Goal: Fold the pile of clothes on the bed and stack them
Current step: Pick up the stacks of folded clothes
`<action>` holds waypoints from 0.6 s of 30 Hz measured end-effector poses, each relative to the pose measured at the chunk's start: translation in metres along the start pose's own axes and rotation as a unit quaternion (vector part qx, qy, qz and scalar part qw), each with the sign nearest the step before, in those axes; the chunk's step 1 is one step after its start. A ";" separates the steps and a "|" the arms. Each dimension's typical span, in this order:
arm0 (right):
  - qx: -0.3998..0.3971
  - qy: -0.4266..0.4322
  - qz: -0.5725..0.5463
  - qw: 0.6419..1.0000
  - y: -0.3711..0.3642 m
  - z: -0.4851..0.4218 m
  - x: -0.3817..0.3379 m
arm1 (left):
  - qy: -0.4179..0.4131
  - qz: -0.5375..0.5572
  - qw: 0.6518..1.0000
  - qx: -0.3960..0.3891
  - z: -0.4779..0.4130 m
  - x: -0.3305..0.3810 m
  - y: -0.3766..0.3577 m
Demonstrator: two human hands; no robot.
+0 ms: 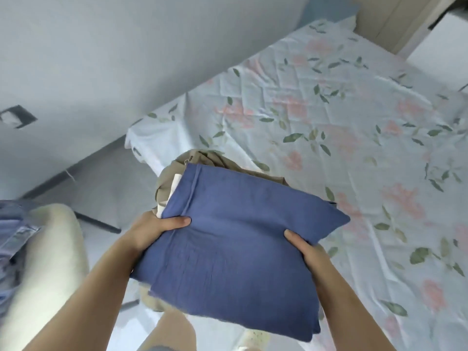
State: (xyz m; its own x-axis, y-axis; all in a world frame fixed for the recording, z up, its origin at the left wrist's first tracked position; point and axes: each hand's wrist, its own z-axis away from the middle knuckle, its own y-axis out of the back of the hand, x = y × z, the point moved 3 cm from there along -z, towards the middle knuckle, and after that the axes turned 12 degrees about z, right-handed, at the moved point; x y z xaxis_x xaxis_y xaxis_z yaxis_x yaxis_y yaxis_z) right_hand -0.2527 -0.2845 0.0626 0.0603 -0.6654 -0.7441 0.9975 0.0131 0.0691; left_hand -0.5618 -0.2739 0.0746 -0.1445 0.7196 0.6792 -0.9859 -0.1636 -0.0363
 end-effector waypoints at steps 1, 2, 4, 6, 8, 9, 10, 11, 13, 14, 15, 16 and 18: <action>-0.014 0.001 0.017 1.000 -0.025 -0.009 -0.013 | -0.008 0.016 1.000 0.012 -0.002 0.006 0.023; -0.025 0.004 0.026 0.999 -0.050 -0.017 -0.024 | -0.016 0.028 0.999 0.019 -0.006 0.015 0.045; -0.038 0.010 0.042 0.998 -0.097 -0.033 -0.046 | -0.023 0.042 0.998 0.033 -0.013 0.034 0.086; -0.051 0.009 0.060 0.997 -0.142 -0.046 -0.063 | -0.027 0.054 0.997 0.051 -0.020 0.050 0.127; -0.068 0.008 0.071 0.995 -0.180 -0.059 -0.079 | -0.024 0.066 0.996 0.058 -0.029 0.066 0.162; -0.075 0.009 0.075 0.994 -0.196 -0.065 -0.088 | -0.022 0.071 0.995 0.062 -0.034 0.074 0.177; -0.077 0.010 0.077 0.994 -0.211 -0.071 -0.096 | -0.019 0.074 0.995 0.065 -0.041 0.082 0.190; -0.078 0.012 0.078 0.994 -0.223 -0.079 -0.105 | -0.014 0.078 0.995 0.065 -0.049 0.091 0.202; -0.083 0.015 0.084 0.993 -0.245 -0.097 -0.123 | -0.005 0.085 0.994 0.066 -0.066 0.106 0.221; -0.082 0.015 0.084 0.993 -0.256 -0.107 -0.134 | -0.003 0.088 0.994 0.065 -0.077 0.114 0.229; -0.081 0.017 0.082 0.993 -0.265 -0.120 -0.144 | -0.003 0.091 0.994 0.062 -0.088 0.126 0.236; -0.081 0.017 0.080 0.993 -0.273 -0.132 -0.155 | -0.002 0.092 0.994 0.058 -0.100 0.139 0.242; -0.085 0.016 0.072 0.994 -0.291 -0.160 -0.180 | -0.006 0.086 0.995 0.056 -0.127 0.170 0.254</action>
State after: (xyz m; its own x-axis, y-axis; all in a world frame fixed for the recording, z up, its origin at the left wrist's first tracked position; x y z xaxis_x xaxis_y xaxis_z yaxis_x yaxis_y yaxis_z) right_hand -0.5478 -0.0493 0.0700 0.2021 -0.6233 -0.7554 0.9698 0.2350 0.0656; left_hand -0.8471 -0.1077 0.0877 -0.3079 0.6671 0.6784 -0.9310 -0.3582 -0.0702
